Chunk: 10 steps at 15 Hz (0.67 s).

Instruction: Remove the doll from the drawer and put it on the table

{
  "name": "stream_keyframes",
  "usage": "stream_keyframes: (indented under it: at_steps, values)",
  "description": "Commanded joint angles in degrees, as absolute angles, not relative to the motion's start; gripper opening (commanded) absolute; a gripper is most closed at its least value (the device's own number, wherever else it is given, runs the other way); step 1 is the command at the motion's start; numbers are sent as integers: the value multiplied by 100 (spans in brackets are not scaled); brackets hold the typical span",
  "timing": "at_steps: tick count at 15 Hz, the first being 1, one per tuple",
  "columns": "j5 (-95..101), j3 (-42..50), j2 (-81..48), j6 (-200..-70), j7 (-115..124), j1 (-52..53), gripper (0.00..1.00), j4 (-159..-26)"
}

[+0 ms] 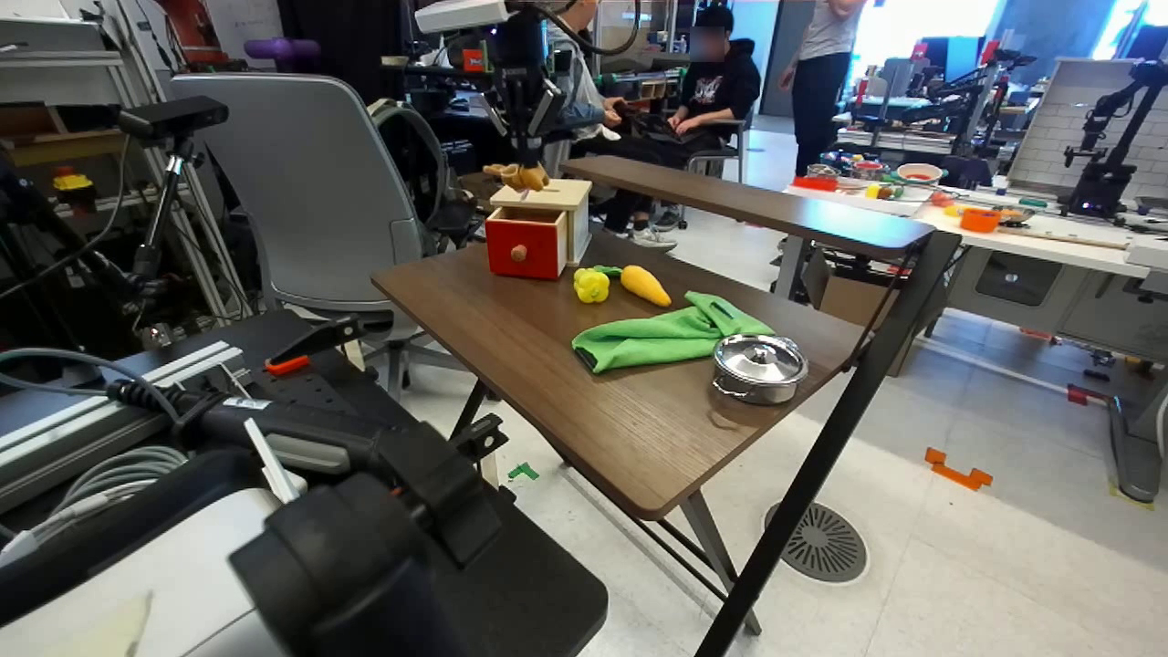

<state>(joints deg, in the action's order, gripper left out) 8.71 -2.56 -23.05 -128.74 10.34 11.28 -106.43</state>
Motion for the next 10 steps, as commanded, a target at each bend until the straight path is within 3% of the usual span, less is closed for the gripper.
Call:
stream_keyframes:
  at_steps: [1,10]
  values:
    - [844,-218,-1949,-13043,922,903,1,-11433]
    - [944,92,-2378,-13414,1172,575,1,-11973]
